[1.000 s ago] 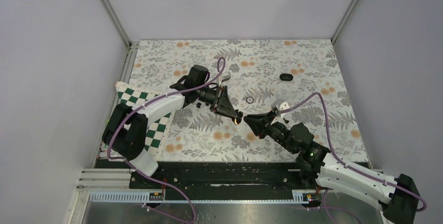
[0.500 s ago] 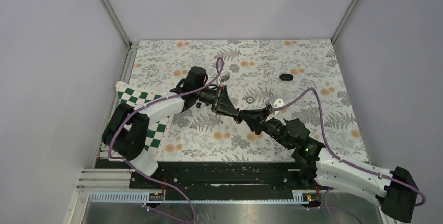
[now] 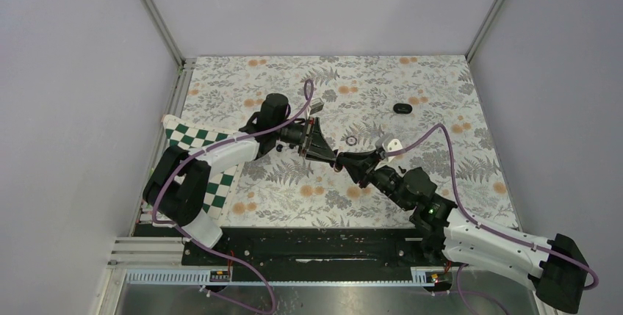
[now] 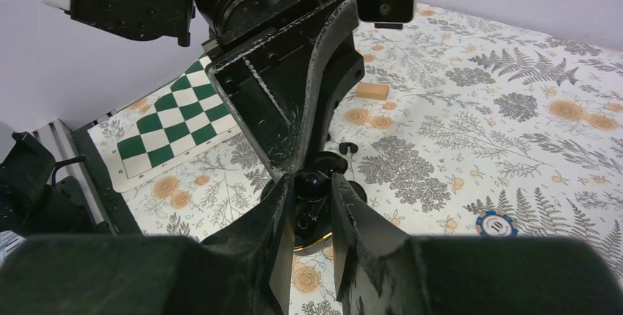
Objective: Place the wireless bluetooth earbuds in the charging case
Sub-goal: Insert the right earbud into the left side groove of the charging case.
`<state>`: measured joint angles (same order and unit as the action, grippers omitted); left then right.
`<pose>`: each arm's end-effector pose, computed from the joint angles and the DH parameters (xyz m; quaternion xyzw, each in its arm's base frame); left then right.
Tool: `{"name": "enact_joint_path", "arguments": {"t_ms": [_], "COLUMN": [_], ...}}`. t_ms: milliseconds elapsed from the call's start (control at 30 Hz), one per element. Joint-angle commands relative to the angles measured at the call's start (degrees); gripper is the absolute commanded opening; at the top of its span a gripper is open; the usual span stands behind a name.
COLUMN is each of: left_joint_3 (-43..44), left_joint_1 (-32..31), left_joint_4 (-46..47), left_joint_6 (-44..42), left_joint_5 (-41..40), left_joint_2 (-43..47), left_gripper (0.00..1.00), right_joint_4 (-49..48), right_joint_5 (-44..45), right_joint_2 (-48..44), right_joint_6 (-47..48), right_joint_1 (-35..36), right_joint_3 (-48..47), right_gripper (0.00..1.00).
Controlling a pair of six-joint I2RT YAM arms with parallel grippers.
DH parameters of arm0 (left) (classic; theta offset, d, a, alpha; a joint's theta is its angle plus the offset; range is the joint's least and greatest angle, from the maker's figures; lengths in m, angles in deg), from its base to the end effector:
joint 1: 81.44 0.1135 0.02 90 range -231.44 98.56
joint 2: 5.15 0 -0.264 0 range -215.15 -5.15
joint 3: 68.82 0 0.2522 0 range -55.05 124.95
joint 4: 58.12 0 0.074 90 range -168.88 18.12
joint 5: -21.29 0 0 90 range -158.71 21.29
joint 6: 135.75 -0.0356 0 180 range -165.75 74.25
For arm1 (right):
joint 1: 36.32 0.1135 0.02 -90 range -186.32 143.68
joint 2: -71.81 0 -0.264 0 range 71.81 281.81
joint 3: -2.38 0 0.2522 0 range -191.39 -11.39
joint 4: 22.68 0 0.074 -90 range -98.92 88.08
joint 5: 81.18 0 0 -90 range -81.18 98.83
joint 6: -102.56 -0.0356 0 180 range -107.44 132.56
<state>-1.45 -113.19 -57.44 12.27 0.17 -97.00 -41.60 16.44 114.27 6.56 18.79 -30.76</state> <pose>0.2695 -0.2058 0.2378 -0.1438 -0.7430 0.6535 0.0152 0.1079 0.1465 0.2691 -0.2215 0.6069 0.3505 0.6781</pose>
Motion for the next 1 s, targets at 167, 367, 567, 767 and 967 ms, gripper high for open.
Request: {"name": "enact_joint_path", "arguments": {"t_ms": [167, 367, 567, 767, 967], "left_joint_3": [-1.39, -1.63, -4.81, -8.53, -9.39], "left_joint_1": [-0.59, -0.59, -0.62, -0.62, -0.57], "left_joint_4": [9.47, 10.91, 23.03, 51.38, 67.52], "left_joint_6": [4.79, 6.99, 16.53, 37.55, 48.12], "left_joint_5": [2.81, 1.83, 0.64, -0.12, -1.31], "left_joint_2": [2.02, 1.39, -0.37, -5.59, -9.96], "left_gripper": [0.00, 0.00, 0.00, 0.00, 0.00], "right_joint_4": [-2.64, -3.20, -4.53, -3.91, -4.68], "right_joint_5": [2.12, -0.81, -1.13, 1.72, 1.64], "right_joint_2": [-1.37, -0.62, -0.73, -4.01, -4.73], "right_joint_6": [1.01, -0.50, -1.76, -2.03, -2.79], "right_joint_1": [0.17, 0.16, 0.17, 0.15, 0.17], "right_joint_3": [1.23, 0.65, 0.57, 1.68, 2.50], "right_gripper": [0.00, 0.00, 0.00, 0.00, 0.00]}}
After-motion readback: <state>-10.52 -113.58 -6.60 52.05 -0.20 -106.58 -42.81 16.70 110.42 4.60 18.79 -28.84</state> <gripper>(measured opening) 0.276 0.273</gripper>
